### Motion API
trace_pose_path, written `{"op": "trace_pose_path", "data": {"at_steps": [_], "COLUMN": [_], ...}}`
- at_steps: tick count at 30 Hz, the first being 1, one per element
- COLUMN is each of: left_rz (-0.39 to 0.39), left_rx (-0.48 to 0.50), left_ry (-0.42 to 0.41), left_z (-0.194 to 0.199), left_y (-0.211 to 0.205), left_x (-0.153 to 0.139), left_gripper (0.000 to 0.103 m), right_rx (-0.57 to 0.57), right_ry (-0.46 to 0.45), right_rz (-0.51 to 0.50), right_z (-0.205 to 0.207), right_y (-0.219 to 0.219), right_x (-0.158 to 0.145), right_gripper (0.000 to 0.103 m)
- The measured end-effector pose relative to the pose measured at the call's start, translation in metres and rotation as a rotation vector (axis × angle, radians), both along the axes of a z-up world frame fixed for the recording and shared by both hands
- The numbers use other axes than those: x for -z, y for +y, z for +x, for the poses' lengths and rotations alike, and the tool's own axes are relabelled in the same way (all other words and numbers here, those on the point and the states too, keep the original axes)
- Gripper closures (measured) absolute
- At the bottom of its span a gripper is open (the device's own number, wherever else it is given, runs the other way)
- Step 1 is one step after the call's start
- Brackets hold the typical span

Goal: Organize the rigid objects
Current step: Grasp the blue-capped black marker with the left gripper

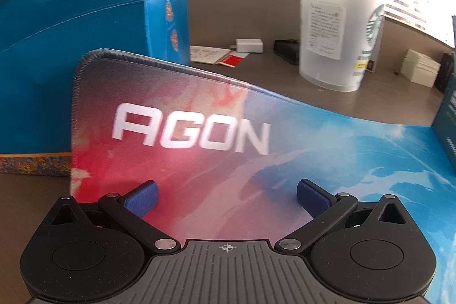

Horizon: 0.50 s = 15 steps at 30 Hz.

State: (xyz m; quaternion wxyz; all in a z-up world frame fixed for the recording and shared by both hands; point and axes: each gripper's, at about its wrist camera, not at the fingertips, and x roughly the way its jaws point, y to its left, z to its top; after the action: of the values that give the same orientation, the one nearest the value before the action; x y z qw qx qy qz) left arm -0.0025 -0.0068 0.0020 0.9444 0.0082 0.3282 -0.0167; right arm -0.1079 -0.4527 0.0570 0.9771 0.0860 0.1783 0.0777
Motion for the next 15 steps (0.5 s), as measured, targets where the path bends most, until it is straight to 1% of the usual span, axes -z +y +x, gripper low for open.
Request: {"op": "trace_pose_path", "data": {"at_steps": [3,5,7,8,9,10,11,12,14,15], "left_rz": [-0.061,-0.098,-0.128,-0.152,-0.179,-0.194,-0.196,-0.177,-0.104,-0.054], "left_rx": [0.084,0.185,0.325,0.423,0.545,0.636,0.714,0.785,0.902,0.960], "left_ry": [-0.020,-0.057,-0.090,-0.101,-0.112,-0.116,-0.115,-0.112,-0.121,-0.135], "left_z": [-0.011,-0.023,-0.039,-0.047,-0.056,-0.064,-0.072,-0.080,-0.099,-0.109], "left_y": [-0.013,-0.032,-0.050,-0.059,-0.070,-0.079,-0.090,-0.103,-0.128,-0.141], "left_x": [-0.003,-0.012,-0.021,-0.025,-0.028,-0.030,-0.032,-0.032,-0.031,-0.030], "left_gripper": [0.000,0.000,0.000,0.000,0.000,0.000,0.000,0.000,0.000,0.000], "right_rx": [0.020,0.032,0.047,0.054,0.059,0.063,0.067,0.071,0.073,0.073], "right_ry": [-0.013,-0.024,-0.036,-0.045,-0.052,-0.058,-0.064,-0.068,-0.071,-0.073], "right_rz": [-0.004,-0.002,0.011,0.023,0.035,0.049,0.061,0.069,0.082,0.087], "right_z": [-0.015,-0.024,-0.033,-0.038,-0.043,-0.046,-0.050,-0.053,-0.058,-0.060], "right_y": [-0.002,-0.004,-0.007,-0.009,-0.012,-0.014,-0.015,-0.017,-0.018,-0.018], "right_x": [0.003,0.004,0.004,0.004,0.004,0.003,0.004,0.004,0.004,0.005], "right_gripper": [0.005,0.004,0.003,0.003,0.002,0.002,0.001,0.000,0.000,0.000]}}
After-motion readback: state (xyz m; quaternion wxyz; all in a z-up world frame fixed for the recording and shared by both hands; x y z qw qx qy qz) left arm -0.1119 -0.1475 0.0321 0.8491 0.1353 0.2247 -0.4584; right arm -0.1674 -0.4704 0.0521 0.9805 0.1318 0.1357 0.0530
